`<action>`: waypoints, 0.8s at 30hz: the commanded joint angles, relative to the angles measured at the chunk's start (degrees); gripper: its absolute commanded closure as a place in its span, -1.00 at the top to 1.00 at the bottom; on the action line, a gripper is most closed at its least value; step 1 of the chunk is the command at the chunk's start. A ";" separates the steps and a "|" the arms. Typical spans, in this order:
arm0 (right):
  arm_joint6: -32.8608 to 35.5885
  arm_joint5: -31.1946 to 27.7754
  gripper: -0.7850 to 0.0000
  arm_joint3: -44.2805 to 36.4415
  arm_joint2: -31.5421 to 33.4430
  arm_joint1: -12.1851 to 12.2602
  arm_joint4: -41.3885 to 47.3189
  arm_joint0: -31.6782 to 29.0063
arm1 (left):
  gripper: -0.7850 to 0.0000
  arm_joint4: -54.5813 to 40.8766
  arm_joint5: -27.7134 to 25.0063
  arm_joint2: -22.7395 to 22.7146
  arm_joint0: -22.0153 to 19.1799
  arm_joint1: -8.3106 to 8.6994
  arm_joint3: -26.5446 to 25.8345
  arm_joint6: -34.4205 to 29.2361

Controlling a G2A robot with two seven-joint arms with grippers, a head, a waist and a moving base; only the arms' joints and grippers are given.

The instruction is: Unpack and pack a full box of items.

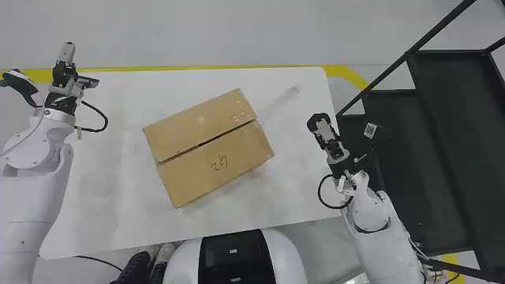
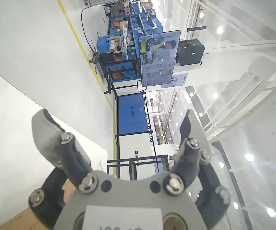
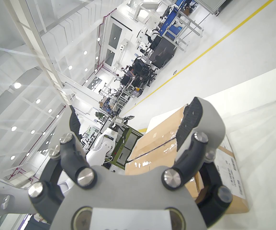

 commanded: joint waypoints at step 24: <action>52.06 19.62 1.00 2.32 4.04 4.82 7.09 11.93 | 1.00 -5.81 -22.87 -5.31 2.35 1.76 11.35 -46.34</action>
